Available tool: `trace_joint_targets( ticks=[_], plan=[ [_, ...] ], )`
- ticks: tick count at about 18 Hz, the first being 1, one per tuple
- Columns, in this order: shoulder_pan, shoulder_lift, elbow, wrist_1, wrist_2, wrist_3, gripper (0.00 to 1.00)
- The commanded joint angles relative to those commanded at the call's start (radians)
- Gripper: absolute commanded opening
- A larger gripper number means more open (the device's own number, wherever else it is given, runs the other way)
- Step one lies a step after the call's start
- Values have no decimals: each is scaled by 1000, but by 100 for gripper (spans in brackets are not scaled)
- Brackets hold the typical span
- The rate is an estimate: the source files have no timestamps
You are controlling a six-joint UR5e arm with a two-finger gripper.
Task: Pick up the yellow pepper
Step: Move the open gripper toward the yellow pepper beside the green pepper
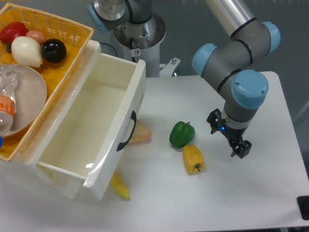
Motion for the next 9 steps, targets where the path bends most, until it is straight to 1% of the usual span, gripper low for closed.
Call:
trace_joint_targets(
  ticks=[5,8,9],
  plan=[
    [-6,-5,-2,0,-12,3,100],
    [-5,-20,-32,3,-86,-2,100],
    [-2,-18,-47,29,-116,-8,100]
  ],
)
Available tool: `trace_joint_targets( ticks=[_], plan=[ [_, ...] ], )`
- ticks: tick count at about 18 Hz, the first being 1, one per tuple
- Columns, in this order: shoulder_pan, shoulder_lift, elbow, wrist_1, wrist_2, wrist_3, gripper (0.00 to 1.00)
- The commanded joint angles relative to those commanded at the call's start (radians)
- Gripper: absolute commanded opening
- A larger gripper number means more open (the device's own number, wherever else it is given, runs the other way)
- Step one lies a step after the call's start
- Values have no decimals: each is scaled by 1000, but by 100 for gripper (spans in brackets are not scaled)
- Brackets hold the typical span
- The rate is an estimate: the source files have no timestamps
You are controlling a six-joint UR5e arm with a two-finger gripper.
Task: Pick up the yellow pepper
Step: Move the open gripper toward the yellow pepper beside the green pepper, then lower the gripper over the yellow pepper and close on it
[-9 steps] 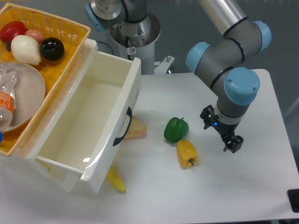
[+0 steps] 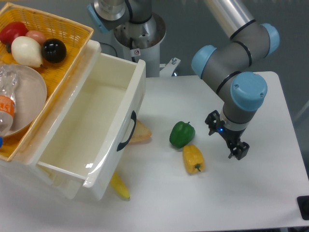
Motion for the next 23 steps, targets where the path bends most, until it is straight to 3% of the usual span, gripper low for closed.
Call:
trace_joint_targets(
  ticks=[3,4,11,12,16,23],
  plan=[
    [25,2,-64,103,-74,-3,100],
    [25,3,-75,114,-75,-2,100],
    [-17,-44,-66,108,-69,-11,100],
    [-26,-44,-69,106,-68,-44,100],
    [-44,-37,-72,105,-71,-426,100],
    [-48,-14,-100,89,-71,-727,100]
  ],
)
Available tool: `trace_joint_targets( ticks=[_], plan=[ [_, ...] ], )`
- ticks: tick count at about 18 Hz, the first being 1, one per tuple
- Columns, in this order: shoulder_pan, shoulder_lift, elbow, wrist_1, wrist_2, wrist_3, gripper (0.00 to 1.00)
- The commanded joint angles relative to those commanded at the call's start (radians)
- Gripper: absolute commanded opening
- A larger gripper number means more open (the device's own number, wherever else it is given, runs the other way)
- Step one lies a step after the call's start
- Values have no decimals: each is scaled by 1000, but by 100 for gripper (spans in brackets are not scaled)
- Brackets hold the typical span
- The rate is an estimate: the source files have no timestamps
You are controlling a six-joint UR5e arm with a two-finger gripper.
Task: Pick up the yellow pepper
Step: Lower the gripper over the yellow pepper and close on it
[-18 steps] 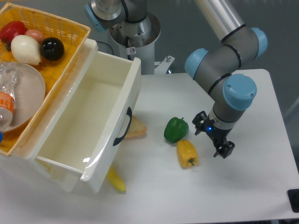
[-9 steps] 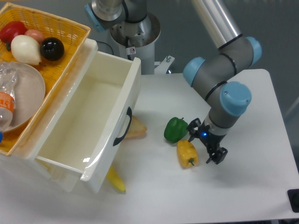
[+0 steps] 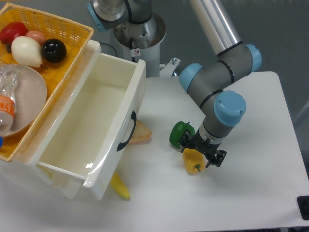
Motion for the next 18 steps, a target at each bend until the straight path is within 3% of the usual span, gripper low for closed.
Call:
trace_joint_targets(
  ticks=[3,8,18],
  plan=[
    [-3,-2,-3,14,-3,-184,100],
    [-2,-5,1,37,-2,-269,100],
    [2,-18,1,72,46,-272,100]
  ],
)
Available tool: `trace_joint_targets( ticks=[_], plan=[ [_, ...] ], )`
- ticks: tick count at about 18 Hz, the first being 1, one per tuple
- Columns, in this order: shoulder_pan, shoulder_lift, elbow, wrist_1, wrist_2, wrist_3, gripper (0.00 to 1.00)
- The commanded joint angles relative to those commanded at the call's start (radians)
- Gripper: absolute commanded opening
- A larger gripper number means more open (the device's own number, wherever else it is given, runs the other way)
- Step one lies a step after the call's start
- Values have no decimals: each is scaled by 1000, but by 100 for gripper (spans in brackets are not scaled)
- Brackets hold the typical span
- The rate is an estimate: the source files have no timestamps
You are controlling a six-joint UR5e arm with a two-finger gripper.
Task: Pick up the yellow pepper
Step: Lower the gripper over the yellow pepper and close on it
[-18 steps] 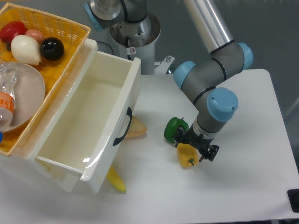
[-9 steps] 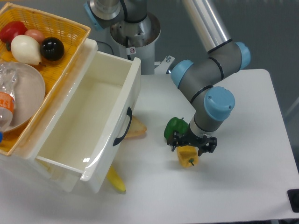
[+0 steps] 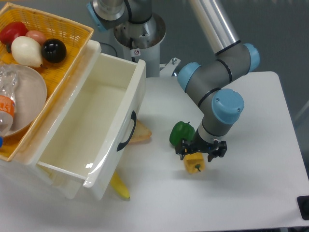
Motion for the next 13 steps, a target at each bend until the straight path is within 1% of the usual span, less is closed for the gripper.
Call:
trace_joint_targets(
  ticks=[11,13],
  plan=[
    [-3,-34,-12,6,5,-2,100],
    [-8,-41,-12,23,5,-2,100]
  ],
)
